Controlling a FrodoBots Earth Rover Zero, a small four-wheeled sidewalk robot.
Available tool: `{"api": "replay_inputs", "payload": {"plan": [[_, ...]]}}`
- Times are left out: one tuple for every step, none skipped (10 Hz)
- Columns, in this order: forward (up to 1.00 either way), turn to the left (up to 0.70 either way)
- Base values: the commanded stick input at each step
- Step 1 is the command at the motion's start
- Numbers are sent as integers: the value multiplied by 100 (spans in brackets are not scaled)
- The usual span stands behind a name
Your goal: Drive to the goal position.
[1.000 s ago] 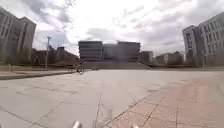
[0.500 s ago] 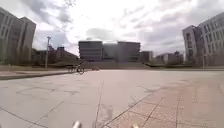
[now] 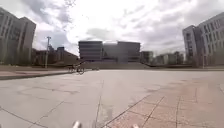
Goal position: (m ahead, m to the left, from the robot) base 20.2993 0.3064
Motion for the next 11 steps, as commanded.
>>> {"api": "replay_inputs", "payload": {"plan": [[6,0],[6,0],[6,0],[6,0],[6,0],[6,0],[6,0],[6,0],[6,0],[6,0],[6,0]]}}
